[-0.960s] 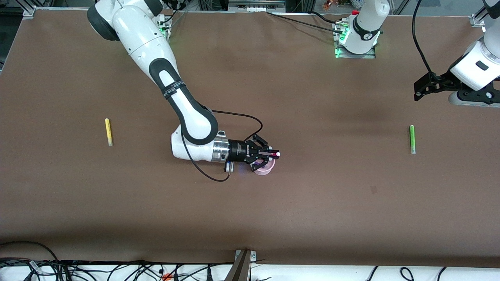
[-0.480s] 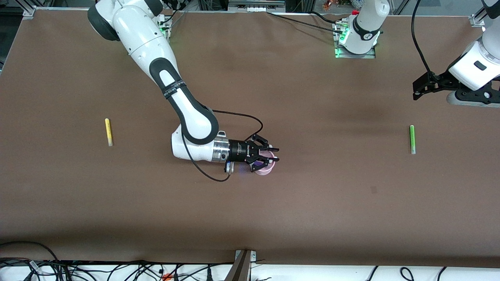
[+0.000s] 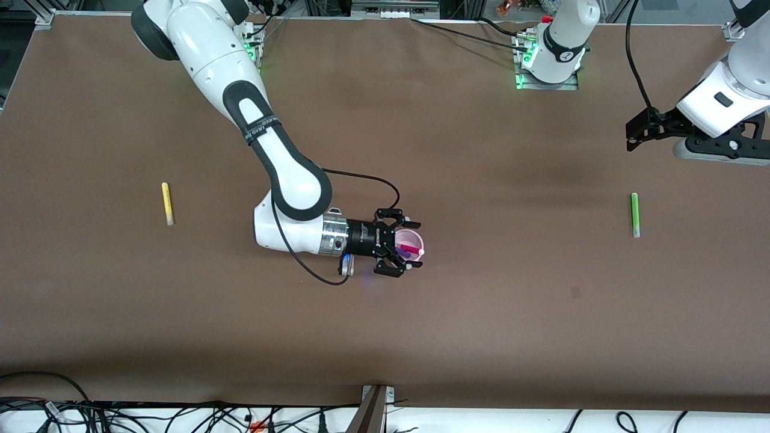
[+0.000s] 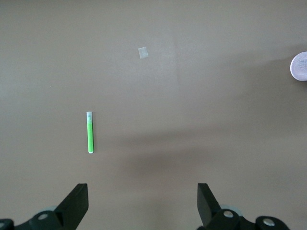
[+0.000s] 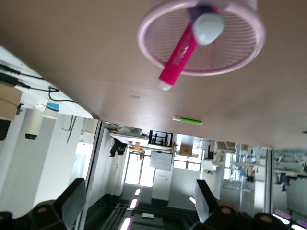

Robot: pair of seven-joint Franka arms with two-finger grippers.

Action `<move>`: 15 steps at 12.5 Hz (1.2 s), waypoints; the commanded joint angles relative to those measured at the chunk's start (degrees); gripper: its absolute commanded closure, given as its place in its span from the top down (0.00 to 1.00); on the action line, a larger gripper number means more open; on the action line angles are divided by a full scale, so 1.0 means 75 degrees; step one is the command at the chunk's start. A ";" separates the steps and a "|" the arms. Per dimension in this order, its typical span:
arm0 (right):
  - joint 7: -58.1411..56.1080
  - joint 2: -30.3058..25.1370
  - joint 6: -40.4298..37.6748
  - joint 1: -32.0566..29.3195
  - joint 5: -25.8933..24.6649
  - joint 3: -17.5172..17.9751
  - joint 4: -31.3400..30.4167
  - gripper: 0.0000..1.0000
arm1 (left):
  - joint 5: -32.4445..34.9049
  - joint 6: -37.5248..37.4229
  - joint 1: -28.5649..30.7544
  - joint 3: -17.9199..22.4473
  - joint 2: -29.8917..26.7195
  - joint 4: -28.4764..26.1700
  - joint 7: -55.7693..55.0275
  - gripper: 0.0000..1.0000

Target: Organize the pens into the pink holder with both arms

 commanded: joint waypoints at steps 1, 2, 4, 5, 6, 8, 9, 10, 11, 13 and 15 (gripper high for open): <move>0.0025 -0.0817 -0.0074 0.0025 -0.1589 -0.0097 -0.0194 1.00 | -0.0080 -0.0123 -0.0021 0.0006 0.0101 0.0229 -0.0055 1.00; 0.0025 -0.1202 -0.0260 0.0014 -0.2258 -0.0156 -0.0426 1.00 | -0.0080 -0.0135 -0.0021 0.0006 0.0101 0.0229 -0.0044 1.00; -0.0033 -0.2058 -0.0890 0.0002 -0.3058 -0.0658 -0.1012 1.00 | -0.0080 -0.0135 -0.0021 0.0006 0.0101 0.0229 -0.0043 1.00; -0.0056 -0.2468 -0.1579 0.0002 -0.3514 -0.1031 -0.1200 1.00 | -0.0080 -0.0124 -0.0021 0.0006 0.0101 0.0229 -0.0043 1.00; -0.0126 -0.2820 -0.2282 0.0002 -0.3994 -0.1348 -0.1318 1.00 | -0.0080 -0.0123 -0.0009 0.0017 0.0101 0.0229 -0.0043 1.00; -0.0418 -0.3406 -0.3223 0.0002 -0.4710 -0.1923 -0.1471 1.00 | -0.0080 -0.0123 -0.0009 0.0006 0.0101 0.0240 -0.0055 1.00; -0.0721 -0.3734 -0.3540 0.0002 -0.4946 -0.2135 -0.1634 1.00 | -0.0080 -0.0123 -0.0009 0.0006 0.0101 0.0240 -0.0044 1.00; -0.1131 -0.4143 -0.3729 0.0037 -0.5250 -0.2334 -0.1961 1.00 | -0.0080 -0.0123 -0.0009 0.0006 0.0101 0.0240 -0.0009 1.00; -0.1575 -0.4554 -0.3812 0.0025 -0.5728 -0.2371 -0.2370 1.00 | -0.0080 -0.0100 -0.0009 0.0006 0.0113 0.0240 -0.0008 1.00; -0.2594 -0.5584 -0.3894 -0.0091 -0.6620 -0.2395 -0.3400 1.00 | -0.0080 -0.0100 -0.0009 0.0006 0.0148 0.0252 -0.0055 1.00; -0.3695 -0.6545 -0.4116 -0.0407 -0.7800 -0.2371 -0.4234 1.00 | -0.0080 -0.0100 -0.0009 0.0017 0.0160 0.0252 -0.0055 1.00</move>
